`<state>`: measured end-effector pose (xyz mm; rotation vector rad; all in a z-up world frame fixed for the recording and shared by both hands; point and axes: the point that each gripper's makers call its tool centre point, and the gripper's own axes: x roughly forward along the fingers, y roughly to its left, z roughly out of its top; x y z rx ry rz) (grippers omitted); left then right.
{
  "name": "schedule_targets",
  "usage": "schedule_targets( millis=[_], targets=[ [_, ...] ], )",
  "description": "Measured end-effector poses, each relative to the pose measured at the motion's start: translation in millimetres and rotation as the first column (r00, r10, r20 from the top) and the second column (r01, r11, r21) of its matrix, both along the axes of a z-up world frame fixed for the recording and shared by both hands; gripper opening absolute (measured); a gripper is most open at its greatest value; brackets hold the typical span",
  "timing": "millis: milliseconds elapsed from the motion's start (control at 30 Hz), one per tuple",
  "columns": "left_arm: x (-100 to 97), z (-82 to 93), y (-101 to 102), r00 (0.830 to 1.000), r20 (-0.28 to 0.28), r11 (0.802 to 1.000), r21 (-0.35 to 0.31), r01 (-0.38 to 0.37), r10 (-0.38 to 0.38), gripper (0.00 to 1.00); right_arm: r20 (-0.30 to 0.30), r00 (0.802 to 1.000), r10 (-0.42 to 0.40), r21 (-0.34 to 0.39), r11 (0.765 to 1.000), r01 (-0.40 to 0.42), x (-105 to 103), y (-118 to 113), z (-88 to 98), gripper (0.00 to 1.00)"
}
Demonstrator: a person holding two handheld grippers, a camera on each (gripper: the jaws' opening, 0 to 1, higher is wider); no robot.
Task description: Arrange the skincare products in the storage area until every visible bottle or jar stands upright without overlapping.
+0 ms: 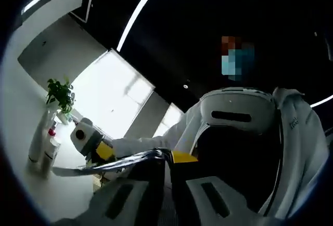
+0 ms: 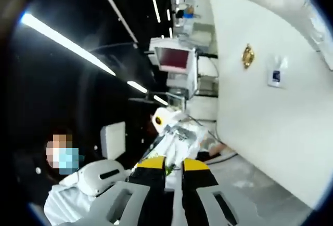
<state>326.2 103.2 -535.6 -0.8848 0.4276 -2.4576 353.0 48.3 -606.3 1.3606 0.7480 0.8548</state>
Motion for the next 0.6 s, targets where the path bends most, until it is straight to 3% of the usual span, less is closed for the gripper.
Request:
schedule_targets(
  millis=[133, 367, 533, 600],
  targets=[
    [0.8, -8.8, -3.7, 1.0, 0.021, 0.999, 0.039, -0.013, 0.013, 0.0, 0.047, 0.998, -0.043, -0.061, 0.997, 0.046, 5.1, -11.9, -0.4, 0.0],
    [5.0, -34.9, -15.4, 0.998, 0.046, 0.985, 0.169, -0.039, 0.031, 0.0, 0.093, 0.99, -0.109, -0.17, 0.978, 0.124, 13.4, -32.6, -2.9, 0.0],
    [18.1, -49.4, -28.4, 0.995, 0.009, 0.962, 0.258, -0.094, 0.095, 0.0, 0.133, 0.979, -0.154, -0.255, 0.949, 0.184, 17.9, -47.3, -4.5, 0.0],
    [22.7, -59.4, -35.6, 0.992, 0.008, 0.943, 0.312, -0.119, 0.122, 0.01, 0.142, 0.976, -0.164, -0.281, 0.939, 0.199, 18.5, -49.2, -4.1, 0.0]
  ],
)
